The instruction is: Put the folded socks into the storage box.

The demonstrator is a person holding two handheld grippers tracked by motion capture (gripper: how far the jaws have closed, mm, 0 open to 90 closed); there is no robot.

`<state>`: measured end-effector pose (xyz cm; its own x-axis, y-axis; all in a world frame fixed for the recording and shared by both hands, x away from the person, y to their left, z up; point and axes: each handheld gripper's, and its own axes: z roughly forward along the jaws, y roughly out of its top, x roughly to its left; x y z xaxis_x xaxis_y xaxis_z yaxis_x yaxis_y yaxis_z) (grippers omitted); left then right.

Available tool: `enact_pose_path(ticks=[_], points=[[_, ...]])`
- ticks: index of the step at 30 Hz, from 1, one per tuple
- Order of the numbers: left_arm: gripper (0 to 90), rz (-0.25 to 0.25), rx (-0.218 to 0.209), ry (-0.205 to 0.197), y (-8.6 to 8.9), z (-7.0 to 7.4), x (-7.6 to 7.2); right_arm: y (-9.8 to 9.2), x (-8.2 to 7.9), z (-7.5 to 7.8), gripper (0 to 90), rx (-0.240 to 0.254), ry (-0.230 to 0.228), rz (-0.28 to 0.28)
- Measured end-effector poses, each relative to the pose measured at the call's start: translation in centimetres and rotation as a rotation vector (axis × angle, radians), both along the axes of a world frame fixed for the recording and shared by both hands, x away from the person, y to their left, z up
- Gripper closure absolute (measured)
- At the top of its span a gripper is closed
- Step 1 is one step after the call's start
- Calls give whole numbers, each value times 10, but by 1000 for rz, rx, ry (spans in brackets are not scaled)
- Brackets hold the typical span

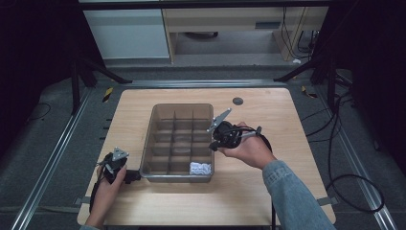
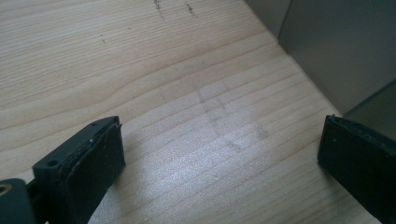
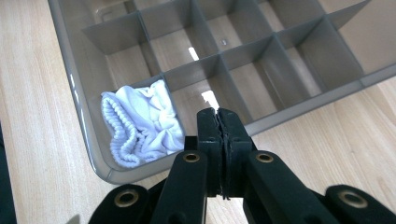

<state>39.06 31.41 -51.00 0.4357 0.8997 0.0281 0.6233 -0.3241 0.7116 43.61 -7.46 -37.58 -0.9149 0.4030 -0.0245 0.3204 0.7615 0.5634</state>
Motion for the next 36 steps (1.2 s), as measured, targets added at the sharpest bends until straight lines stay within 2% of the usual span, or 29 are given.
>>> enact_pose_path(ticks=[4,22,27,36], points=[[0,0,1,0,0,0,0,-6,1,3,882,19,-14,-11],[0,-2,0,0,0,0,0,-37,6,12,837,90,-59,-123],[0,-3,3,1,0,0,0,-50,9,13,714,102,-80,-181],[0,-3,2,1,0,0,0,-70,16,11,416,104,-128,-294]])
